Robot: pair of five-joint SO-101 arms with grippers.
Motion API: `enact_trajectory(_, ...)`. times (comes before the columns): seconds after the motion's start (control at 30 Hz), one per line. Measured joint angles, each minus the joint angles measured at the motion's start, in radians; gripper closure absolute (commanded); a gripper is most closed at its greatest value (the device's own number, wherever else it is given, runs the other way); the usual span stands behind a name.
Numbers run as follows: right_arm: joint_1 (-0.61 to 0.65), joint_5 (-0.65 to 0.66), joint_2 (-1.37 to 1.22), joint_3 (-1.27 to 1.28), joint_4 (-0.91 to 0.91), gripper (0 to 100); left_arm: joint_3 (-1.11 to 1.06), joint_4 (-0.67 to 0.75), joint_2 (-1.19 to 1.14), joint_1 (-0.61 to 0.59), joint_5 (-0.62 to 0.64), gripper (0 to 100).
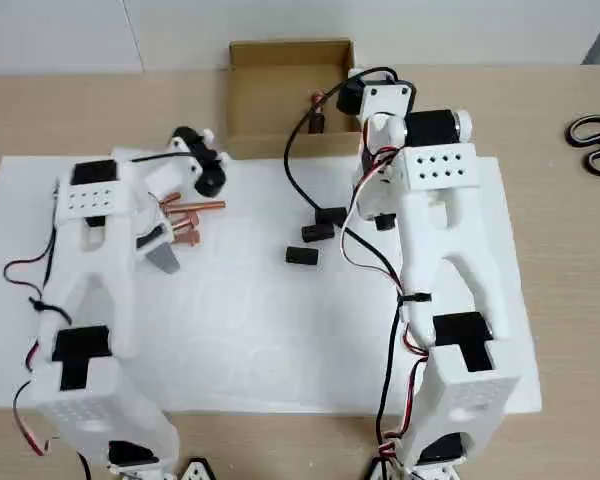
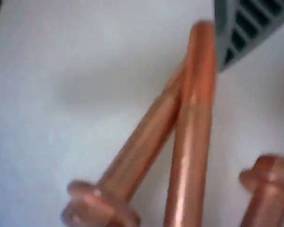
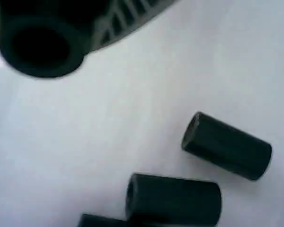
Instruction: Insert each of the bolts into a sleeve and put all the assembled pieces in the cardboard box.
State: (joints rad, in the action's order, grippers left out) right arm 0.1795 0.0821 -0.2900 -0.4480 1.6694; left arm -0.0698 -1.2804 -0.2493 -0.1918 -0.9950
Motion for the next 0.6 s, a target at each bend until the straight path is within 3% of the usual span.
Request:
enact_trajectory(0.13,0.0,0.0,0.0,0.0,0.0,99.5,0.0,0.048,-0.046,0.02,0.0,71)
enact_trajectory(0.37,0.0,0.0,0.0,0.0,0.0,99.5,0.025,0.091,-0.089,0.052,-0.006,83)
enact_trajectory(0.6,0.0,0.0,0.0,0.0,0.0,99.5,0.066,0.092,-0.16,0.057,-0.006,84)
